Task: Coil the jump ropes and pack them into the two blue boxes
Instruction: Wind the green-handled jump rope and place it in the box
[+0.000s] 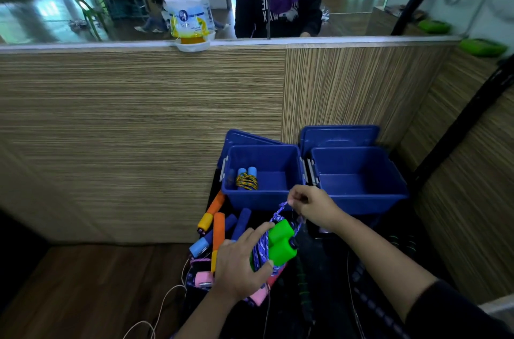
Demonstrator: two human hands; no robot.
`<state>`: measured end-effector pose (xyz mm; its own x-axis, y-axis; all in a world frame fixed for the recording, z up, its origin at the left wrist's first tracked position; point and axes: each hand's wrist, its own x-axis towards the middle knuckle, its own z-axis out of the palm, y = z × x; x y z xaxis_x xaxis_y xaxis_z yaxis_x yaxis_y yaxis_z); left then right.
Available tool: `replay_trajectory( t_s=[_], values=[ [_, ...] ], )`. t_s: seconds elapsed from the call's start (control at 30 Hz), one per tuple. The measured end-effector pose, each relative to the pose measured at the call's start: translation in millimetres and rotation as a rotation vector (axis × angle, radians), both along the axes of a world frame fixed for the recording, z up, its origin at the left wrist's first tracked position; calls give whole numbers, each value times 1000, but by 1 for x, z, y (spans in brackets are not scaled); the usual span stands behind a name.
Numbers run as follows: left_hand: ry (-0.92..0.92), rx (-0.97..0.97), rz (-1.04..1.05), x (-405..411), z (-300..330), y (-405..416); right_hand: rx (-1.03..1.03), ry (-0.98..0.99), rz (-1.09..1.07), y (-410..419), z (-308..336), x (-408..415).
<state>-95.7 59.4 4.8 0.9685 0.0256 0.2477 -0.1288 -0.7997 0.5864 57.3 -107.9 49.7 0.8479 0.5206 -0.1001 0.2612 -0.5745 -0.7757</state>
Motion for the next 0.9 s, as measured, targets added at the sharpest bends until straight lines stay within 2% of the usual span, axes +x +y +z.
replay_trajectory(
  t_s=[0.1, 0.23, 0.4, 0.47, 0.57, 0.7, 0.9],
  values=[
    [-48, -67, 21, -1, 6, -2, 9, 40, 4, -2, -7, -3],
    [-60, -170, 217, 2, 8, 1, 231, 171, -48, -1, -12, -14],
    [5, -106, 264, 5, 0, 4, 345, 452, -113, 9, -12, -26],
    [14, -108, 264, 5, -2, 3, 398, 502, -158, 11, -12, -25],
    [38, -96, 256, 5, -3, 1, 407, 486, -168, 11, -11, -26],
    [78, -143, 275, 9, -6, -6, 285, 348, -283, 14, -16, -24],
    [106, -87, 158, 12, 4, -9, 491, 522, -510, 14, -16, -22]
  ],
)
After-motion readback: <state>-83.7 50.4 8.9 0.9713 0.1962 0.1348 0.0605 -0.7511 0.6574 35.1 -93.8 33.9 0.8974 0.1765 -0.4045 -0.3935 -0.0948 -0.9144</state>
